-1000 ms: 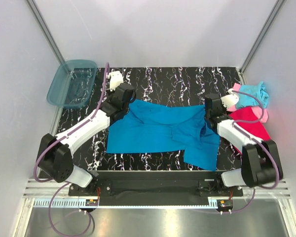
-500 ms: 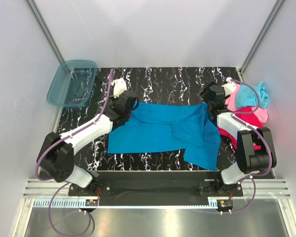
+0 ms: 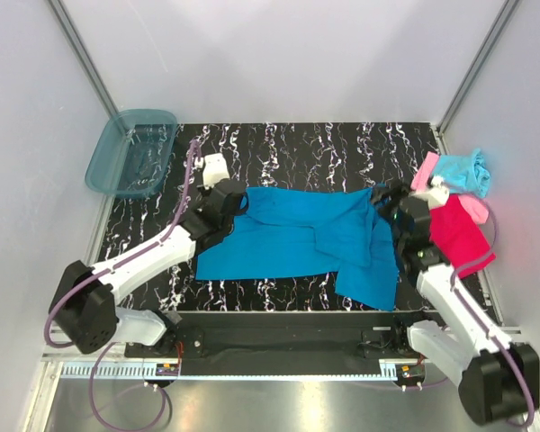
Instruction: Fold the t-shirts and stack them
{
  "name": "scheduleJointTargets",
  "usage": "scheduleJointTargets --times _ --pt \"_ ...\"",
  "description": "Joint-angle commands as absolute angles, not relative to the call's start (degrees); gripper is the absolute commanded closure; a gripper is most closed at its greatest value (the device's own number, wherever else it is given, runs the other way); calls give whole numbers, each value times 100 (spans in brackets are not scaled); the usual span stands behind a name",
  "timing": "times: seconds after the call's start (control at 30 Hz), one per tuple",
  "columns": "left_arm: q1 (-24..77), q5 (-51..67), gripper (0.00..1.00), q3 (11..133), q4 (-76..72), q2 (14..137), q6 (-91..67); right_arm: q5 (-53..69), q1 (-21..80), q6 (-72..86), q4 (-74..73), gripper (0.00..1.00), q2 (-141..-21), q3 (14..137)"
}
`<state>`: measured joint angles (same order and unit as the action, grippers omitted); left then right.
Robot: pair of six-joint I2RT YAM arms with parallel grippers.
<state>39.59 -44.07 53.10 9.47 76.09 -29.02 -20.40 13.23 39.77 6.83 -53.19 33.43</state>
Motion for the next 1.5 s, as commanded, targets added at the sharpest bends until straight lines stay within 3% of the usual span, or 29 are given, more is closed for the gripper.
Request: scheduleJointTargets --times 0.0,0.13,0.27,0.47,0.97,1.47 --pt "3981 -4632 100 5177 633 7295 -2962 -2347 1336 4543 -472 33 -4660 2568" --pt "3999 -4658 100 5168 659 7242 -2927 -1952 1336 4974 -957 33 -4149 2198" --pt "3999 -4588 100 5212 703 7251 -2953 -1495 1345 5203 -880 36 -4525 2206" --pt "4008 -4605 100 5212 791 7198 -2944 -1117 1336 5212 -432 51 -5229 2189" --pt "3999 -4737 100 5238 870 7102 -2812 -1266 1327 5159 -1080 43 -5809 2522" --pt "3982 -4772 100 5238 844 7058 -2769 -1126 1160 5159 -1468 46 -5932 2487"
